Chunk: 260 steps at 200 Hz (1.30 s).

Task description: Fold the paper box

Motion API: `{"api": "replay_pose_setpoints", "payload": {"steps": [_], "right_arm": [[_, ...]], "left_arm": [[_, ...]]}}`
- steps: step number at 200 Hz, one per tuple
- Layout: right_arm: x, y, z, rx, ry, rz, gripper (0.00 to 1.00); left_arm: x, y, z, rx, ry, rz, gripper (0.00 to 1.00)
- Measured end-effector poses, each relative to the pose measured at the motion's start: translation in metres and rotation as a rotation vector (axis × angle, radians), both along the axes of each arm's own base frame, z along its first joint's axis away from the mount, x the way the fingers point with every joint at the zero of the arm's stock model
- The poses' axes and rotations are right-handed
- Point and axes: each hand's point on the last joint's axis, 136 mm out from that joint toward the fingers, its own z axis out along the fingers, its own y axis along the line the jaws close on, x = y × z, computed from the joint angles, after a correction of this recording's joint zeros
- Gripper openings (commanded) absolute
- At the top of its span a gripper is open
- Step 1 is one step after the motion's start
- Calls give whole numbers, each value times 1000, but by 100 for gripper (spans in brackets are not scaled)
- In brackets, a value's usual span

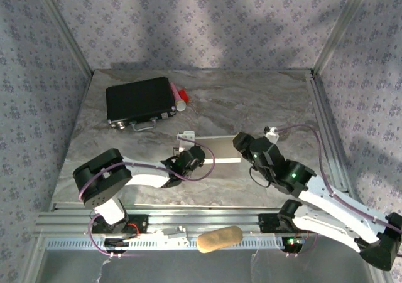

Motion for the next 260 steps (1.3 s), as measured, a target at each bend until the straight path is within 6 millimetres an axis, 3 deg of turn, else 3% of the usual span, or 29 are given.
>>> {"api": "replay_pose_setpoints", "payload": {"steps": [22,55,98,130,178,198,234,260], "right_arm": [[6,18,-9,109,103,-61,49],[18,40,-38,196,226,-135,48],[41,59,-27,332,252,-183,43],[51,64,-38,389,296,-211,37],[49,65,-45,430,334,-228,11],[49,64,-49,440,343,-236,0],[44,57,-69,422,380,-248,0],[41,54,-77,412,396,-253,0]], "left_arm": [[-1,1,0,1,-1,10,0],[-2,2,0,-1,-2,19,0],[-2,1,0,-6,-1,23,0],[-2,2,0,-7,0,26,0],[-3,2,0,-4,-1,28,0],[-4,2,0,-6,3,33,9],[-15,3,-4,6,50,2,39],[-25,0,12,-39,70,-36,47]]}}
